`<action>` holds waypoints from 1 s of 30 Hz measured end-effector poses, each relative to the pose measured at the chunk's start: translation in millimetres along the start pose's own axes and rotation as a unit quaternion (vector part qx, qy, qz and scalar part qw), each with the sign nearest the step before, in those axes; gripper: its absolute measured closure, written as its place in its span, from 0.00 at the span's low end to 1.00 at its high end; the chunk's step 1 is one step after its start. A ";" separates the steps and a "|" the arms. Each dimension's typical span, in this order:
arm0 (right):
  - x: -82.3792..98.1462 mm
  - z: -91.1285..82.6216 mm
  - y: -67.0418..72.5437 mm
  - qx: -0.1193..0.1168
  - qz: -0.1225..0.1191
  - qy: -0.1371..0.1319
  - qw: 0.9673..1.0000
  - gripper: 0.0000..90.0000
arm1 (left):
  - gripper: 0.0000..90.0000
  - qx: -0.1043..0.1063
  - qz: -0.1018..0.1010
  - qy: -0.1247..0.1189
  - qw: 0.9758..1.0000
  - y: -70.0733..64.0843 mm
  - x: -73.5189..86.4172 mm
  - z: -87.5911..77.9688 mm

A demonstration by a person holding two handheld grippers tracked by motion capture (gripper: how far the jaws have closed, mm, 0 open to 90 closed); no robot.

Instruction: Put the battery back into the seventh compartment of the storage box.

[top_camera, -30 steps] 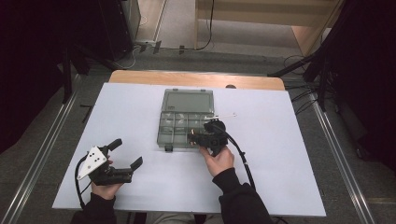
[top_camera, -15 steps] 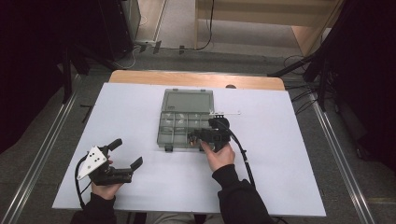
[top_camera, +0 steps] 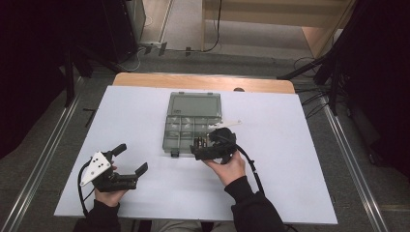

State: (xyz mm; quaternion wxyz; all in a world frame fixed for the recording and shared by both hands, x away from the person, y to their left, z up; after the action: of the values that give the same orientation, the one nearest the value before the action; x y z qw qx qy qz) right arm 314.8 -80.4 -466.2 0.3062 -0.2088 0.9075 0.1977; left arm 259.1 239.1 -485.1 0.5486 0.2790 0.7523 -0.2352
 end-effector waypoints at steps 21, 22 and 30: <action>26.1 -25.0 -31.0 0.036 -0.072 -0.054 0.995 0.00 | 0.00 -0.002 0.000 -0.001 1.000 -0.7 -0.1 -0.4; 28.1 -26.9 -34.0 0.039 -0.070 -0.056 0.995 0.00 | 0.00 -0.002 0.000 -0.001 1.000 -0.8 -0.1 -0.5; 45.1 -41.6 -56.6 0.055 -0.059 -0.088 0.993 0.01 | 0.00 -0.003 0.001 -0.001 1.000 -0.9 -0.1 -0.6</action>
State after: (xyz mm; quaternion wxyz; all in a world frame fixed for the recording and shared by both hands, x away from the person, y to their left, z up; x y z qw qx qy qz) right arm 290.7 -159.5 -477.5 0.4072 -0.2268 0.8726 0.1463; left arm 258.1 238.9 -484.8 0.5504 0.2779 0.7522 -0.2323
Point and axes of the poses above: each handheld gripper's, and its own axes: z roughly forward along the jaws, x roughly out of its underside, y roughly to its left, the point moved 2 cm from there along z, roughly forward along the jaws, and after that the axes turned 4 degrees about y, right-handed, at the moved point
